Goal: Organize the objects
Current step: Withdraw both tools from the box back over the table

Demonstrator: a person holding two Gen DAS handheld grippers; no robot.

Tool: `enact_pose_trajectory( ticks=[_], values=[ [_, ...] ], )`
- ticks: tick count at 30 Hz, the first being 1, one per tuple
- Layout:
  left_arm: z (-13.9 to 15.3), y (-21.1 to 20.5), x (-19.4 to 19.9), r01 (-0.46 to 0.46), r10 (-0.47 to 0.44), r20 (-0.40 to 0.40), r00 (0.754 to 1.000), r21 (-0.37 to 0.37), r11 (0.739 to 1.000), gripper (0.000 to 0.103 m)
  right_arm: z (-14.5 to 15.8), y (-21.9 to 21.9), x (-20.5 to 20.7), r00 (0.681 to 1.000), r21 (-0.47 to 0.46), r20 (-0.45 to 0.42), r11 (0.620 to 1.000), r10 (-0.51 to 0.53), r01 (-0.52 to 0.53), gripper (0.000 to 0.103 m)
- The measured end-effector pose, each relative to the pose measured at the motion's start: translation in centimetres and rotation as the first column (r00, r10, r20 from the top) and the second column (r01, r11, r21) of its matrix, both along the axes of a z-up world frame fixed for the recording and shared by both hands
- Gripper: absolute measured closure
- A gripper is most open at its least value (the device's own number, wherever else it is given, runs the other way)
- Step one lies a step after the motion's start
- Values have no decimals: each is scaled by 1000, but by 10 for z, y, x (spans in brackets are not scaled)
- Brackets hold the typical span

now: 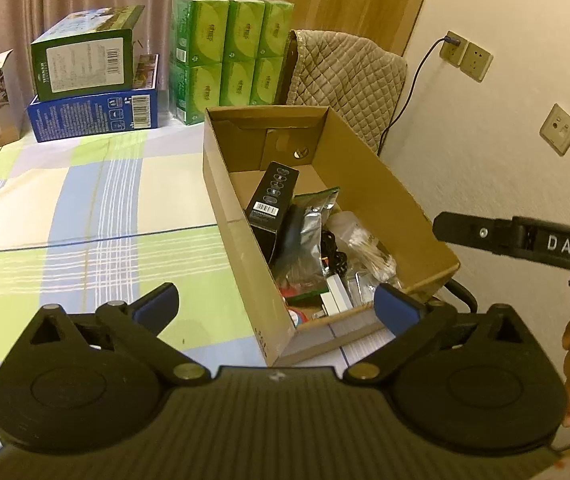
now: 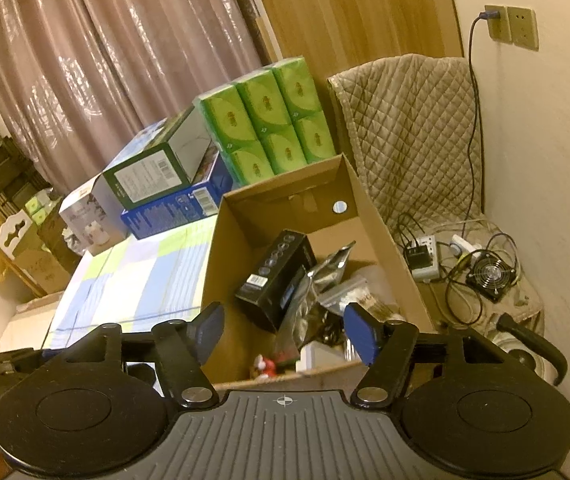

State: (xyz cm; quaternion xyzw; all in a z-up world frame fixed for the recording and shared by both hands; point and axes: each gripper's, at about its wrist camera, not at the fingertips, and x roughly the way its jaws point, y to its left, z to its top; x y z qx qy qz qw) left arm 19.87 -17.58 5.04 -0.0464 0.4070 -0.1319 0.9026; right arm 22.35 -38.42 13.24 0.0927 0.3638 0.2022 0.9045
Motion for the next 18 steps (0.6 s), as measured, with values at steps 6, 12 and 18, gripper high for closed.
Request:
enact_pose_trajectory(
  ticks=[6,12,18],
  values=[
    [4,5,-19,-31,31,13,999,15,999,1,2,1,-18,1000,-38,-6,999,8,-8,35],
    [8,13,-38,-61,61,22,998,23,998,1,1,9,-39,999,-112,-10,993,33,-34,32],
    [8,22,-55,-105,105,7,994,36,994,1,-8,18,-59,998,-195,-21,979,58,-61,31]
  ],
)
